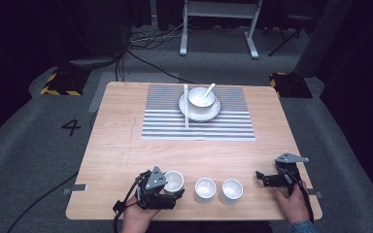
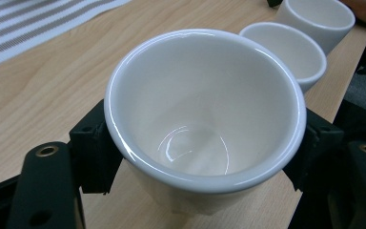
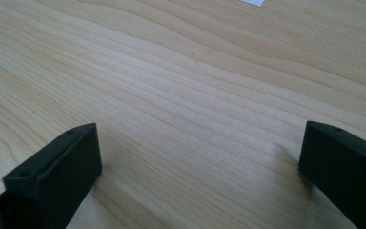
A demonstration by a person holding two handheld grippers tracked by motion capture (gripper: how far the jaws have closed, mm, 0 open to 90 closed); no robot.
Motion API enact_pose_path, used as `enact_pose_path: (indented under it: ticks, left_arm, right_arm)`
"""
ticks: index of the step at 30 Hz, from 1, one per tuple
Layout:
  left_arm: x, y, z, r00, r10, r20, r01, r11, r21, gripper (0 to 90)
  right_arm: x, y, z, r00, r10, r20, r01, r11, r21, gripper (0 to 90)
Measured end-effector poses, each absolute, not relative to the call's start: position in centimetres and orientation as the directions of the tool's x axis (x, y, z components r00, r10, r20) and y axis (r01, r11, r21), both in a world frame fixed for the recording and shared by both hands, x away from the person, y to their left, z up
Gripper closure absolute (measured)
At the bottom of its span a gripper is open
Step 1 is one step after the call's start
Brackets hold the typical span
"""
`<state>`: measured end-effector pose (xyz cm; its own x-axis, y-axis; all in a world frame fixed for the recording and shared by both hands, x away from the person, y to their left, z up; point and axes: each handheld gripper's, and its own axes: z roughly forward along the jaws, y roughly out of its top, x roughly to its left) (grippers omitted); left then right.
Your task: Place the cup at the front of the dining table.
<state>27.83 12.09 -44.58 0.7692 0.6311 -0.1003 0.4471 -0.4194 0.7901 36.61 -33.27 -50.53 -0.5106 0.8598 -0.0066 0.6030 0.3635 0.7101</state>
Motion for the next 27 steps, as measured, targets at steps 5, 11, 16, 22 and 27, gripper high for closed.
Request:
enact_pose_path:
  ticks: [5, 11, 16, 22, 27]
  left_arm:
    - [28.2, 12.6, -43.3, 0.779, 0.619, -0.097, 0.436, -0.425, 0.793, 26.6]
    - [28.8, 13.0, -42.0, 0.785, 0.613, -0.086, 0.421, -0.426, 0.801, 26.6]
    - [29.3, 13.2, -41.4, 0.788, 0.610, -0.084, 0.417, -0.428, 0.802, 26.6]
    - [30.1, 13.0, -40.3, 0.799, 0.597, -0.071, 0.400, -0.440, 0.804, 26.6]
    - [30.8, 12.6, -39.0, 0.805, 0.590, -0.053, 0.382, -0.448, 0.809, 26.7]
  right_arm:
    - [36.6, -33.3, -50.5, -0.510, 0.860, -0.006, 0.603, 0.363, 0.710, 0.6]
    - [36.6, -33.3, -50.5, -0.511, 0.860, -0.006, 0.603, 0.363, 0.710, 0.6]
    - [36.6, -33.3, -50.5, -0.510, 0.860, -0.006, 0.603, 0.363, 0.710, 0.6]
    - [36.6, -33.3, -50.5, -0.510, 0.860, -0.006, 0.603, 0.363, 0.710, 0.6]
    - [36.6, -33.3, -50.5, -0.510, 0.860, -0.006, 0.603, 0.363, 0.710, 0.6]
